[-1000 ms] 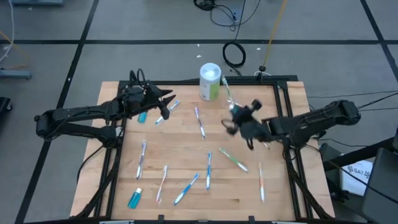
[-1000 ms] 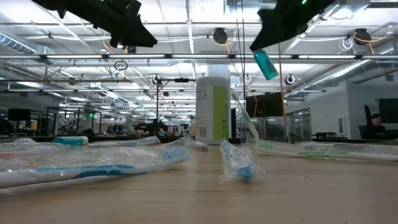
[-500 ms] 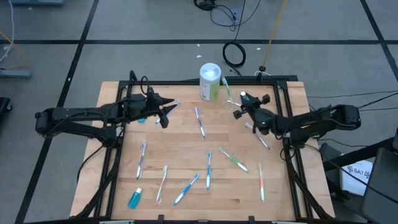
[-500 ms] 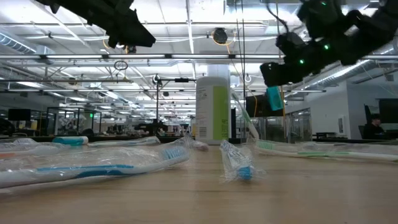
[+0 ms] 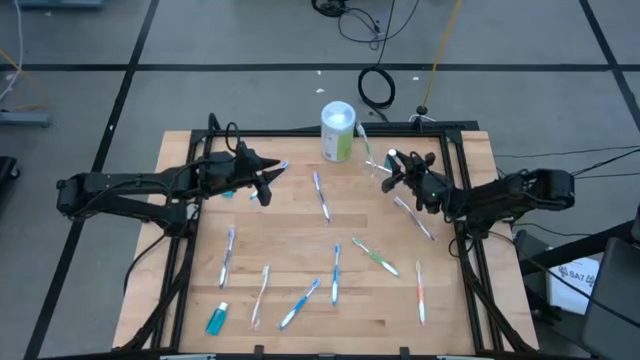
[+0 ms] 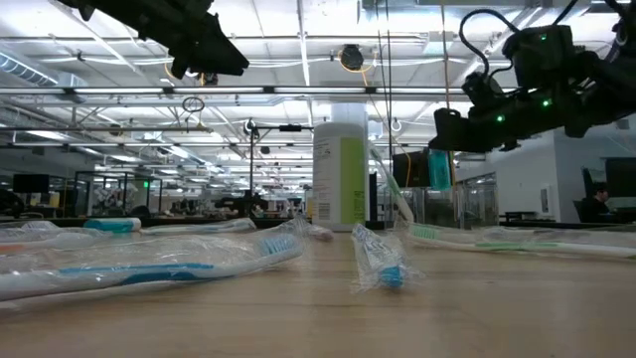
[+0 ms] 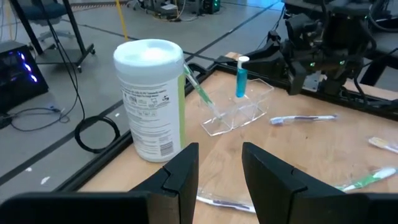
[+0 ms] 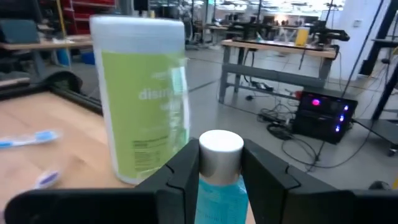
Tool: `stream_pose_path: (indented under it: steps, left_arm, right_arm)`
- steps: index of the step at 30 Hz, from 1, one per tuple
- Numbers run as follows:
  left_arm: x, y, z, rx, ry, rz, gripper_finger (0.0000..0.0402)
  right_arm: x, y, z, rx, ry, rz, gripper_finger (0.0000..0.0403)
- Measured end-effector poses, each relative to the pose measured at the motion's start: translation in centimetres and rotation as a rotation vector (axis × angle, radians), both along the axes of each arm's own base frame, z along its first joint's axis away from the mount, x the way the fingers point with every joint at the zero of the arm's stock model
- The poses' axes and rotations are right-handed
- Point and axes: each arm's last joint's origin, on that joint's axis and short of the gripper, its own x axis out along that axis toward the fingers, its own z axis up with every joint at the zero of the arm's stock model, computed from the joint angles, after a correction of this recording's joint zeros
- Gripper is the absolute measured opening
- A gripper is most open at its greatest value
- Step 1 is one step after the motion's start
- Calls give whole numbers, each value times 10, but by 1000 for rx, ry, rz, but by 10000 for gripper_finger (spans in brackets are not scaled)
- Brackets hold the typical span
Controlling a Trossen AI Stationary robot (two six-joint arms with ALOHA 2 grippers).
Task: Pick & Place toothbrushing station
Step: Put the bottom right blue mouthwash into the transparent organizer
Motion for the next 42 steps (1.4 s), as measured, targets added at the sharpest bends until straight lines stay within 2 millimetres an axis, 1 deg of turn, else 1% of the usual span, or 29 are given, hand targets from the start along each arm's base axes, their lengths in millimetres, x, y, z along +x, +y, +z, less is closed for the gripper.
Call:
stream_pose_path:
  steps: [4, 8, 16, 20, 23, 31, 38, 42]
  left_arm:
    - [0, 0, 0, 0, 0, 0, 129]
    - [0, 0, 0, 4, 2, -2, 129]
    - [0, 0, 0, 7, 4, -3, 129]
    - [0, 0, 0, 8, 4, -3, 129]
    - [0, 0, 0, 8, 4, -3, 129]
    - [0, 0, 0, 22, 11, -7, 129]
    - [0, 0, 0, 22, 11, -7, 129]
    - [0, 0, 0, 23, 12, -8, 129]
  right_arm:
    - [2, -1, -7, 13, 19, -3, 93]
    - [4, -3, -13, 46, -2, -12, 93]
    - [9, -5, -33, 98, 70, -21, 93]
    - [14, -6, -34, 104, 72, -20, 95]
    - [14, -6, -35, 107, 83, -20, 101]
    - [13, -7, -36, 123, 74, -25, 142]
    - [13, -7, -36, 120, 82, -24, 163]
    - [14, -7, -30, 72, 74, -15, 177]
